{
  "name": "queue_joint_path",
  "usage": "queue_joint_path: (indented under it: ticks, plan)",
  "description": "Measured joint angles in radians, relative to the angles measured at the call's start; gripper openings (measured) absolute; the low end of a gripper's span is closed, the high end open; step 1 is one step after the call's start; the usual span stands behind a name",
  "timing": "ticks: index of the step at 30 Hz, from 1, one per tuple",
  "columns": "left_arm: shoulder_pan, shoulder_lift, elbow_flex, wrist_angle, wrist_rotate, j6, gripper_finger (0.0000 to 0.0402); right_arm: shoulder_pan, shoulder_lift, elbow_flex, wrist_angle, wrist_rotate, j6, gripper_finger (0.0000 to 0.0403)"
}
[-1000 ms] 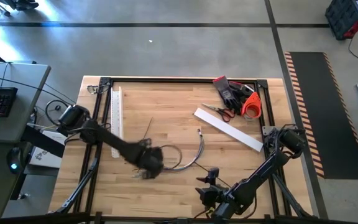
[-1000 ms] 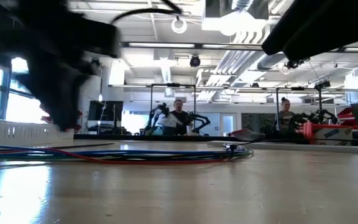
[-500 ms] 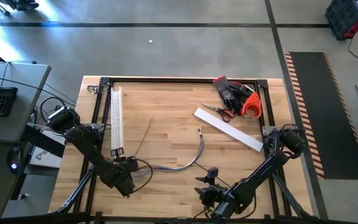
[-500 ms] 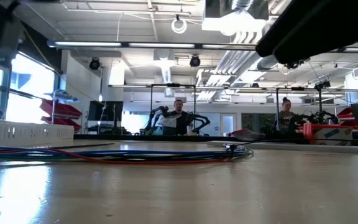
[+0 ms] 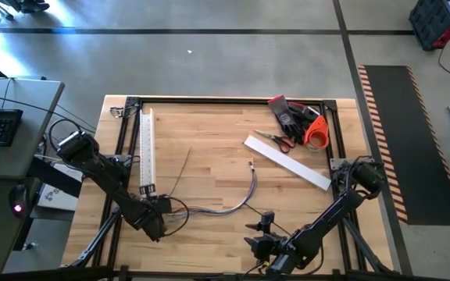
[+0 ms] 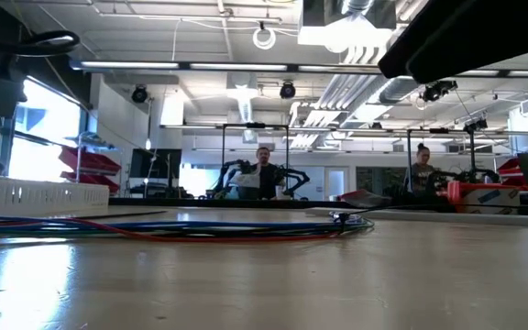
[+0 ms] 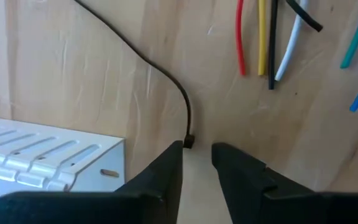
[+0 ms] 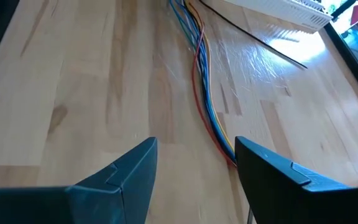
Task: Ziptie cables
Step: Wrap the zip tie on the cable
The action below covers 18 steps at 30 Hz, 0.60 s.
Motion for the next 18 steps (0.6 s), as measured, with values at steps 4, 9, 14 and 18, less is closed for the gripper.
queue_joint_path:
  ticks: [4, 9, 14, 18]
  plan:
    - [0.004, 0.0, -0.004, 0.019, 0.004, 0.011, 0.0044, 0.0, 0.0, 0.0, 0.014, 0.0, -0.003, 0.02]
    - [0.009, 0.007, 0.02, 0.034, -0.011, 0.05, 0.0004, 0.0, 0.0, 0.0, 0.013, 0.0, 0.0, 0.02]
    - [0.011, 0.017, 0.083, 0.065, -0.083, 0.074, 0.0001, 0.0, 0.0, 0.0, 0.012, 0.0, 0.0, 0.02]
    - [0.015, 0.013, 0.124, 0.106, -0.169, 0.13, 0.0, 0.0, 0.0, 0.0, 0.013, 0.0, 0.0, 0.02]
